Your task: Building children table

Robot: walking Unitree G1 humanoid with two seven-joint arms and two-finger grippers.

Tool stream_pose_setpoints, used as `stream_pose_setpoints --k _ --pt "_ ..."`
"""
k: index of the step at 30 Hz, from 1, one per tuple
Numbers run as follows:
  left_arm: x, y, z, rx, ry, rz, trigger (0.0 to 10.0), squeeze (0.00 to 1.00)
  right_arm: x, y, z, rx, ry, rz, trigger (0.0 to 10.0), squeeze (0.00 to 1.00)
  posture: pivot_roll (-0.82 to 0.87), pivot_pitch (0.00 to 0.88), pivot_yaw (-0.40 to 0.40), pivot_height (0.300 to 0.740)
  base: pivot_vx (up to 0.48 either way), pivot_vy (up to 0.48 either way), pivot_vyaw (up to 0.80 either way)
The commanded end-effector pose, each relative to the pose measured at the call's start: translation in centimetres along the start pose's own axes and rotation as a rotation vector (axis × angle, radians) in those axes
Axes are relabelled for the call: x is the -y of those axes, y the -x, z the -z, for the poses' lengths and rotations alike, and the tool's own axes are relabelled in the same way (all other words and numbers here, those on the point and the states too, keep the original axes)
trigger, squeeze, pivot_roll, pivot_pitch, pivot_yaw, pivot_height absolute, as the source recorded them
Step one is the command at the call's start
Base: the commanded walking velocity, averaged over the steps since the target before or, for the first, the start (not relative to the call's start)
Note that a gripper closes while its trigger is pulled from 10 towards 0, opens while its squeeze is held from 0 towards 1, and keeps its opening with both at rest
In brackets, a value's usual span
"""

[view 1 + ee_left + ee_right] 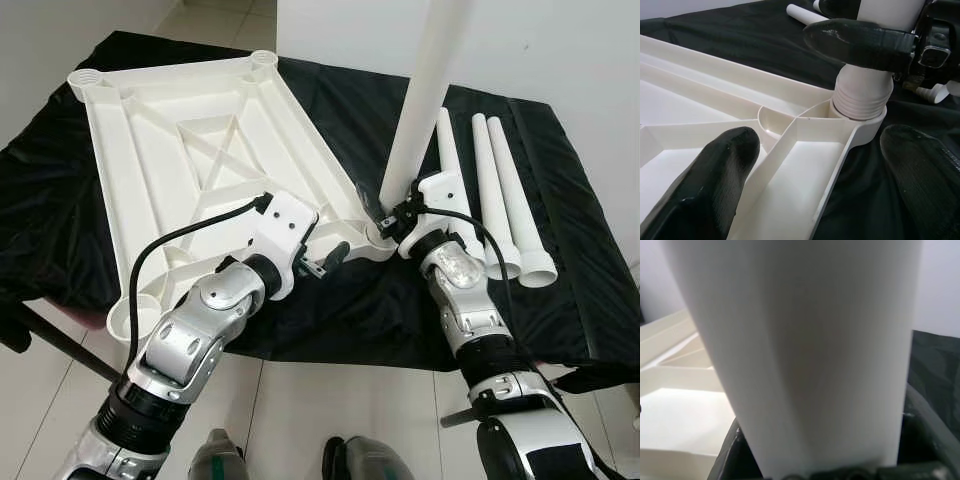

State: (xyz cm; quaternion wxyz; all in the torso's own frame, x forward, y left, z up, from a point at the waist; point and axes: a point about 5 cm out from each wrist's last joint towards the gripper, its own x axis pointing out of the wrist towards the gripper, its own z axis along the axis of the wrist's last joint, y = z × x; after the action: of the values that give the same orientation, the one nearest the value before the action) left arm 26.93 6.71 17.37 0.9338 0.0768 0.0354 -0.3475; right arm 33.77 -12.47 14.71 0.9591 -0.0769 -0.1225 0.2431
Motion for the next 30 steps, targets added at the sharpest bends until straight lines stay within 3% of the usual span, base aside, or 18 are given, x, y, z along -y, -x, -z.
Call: stream_pose_setpoints --k 1,9,13,23,30 --pt "0.8 0.2 0.0 -0.004 0.006 0.094 10.0 0.0 -0.7 1.8 4.1 -0.201 -0.141 0.02 10.0 0.0 0.05 0.073 -0.043 0.74 0.0 0.0 0.0" --pt "0.8 0.2 -0.2 -0.005 0.003 0.098 10.0 0.0 1.5 0.8 3.8 -0.245 -0.303 0.153 10.0 0.0 0.05 0.072 -0.04 0.74 0.0 0.0 0.0" --pt "0.8 0.2 -0.2 -0.004 0.002 0.099 10.0 0.0 1.8 0.5 3.8 -0.255 -0.329 0.179 10.0 0.0 0.05 0.07 -0.04 0.74 0.0 0.0 0.0" --pt "0.9 0.3 -0.2 -0.005 0.005 0.096 10.0 0.0 1.2 1.1 4.5 -0.282 -0.314 0.162 10.0 0.0 0.05 0.072 -0.043 0.74 0.0 0.0 0.0" --pt "1.0 0.3 -0.2 -0.004 0.009 0.097 10.0 0.0 0.7 1.3 4.4 -0.268 -0.256 0.154 10.0 0.0 0.05 0.072 -0.044 0.74 0.0 0.0 0.0"
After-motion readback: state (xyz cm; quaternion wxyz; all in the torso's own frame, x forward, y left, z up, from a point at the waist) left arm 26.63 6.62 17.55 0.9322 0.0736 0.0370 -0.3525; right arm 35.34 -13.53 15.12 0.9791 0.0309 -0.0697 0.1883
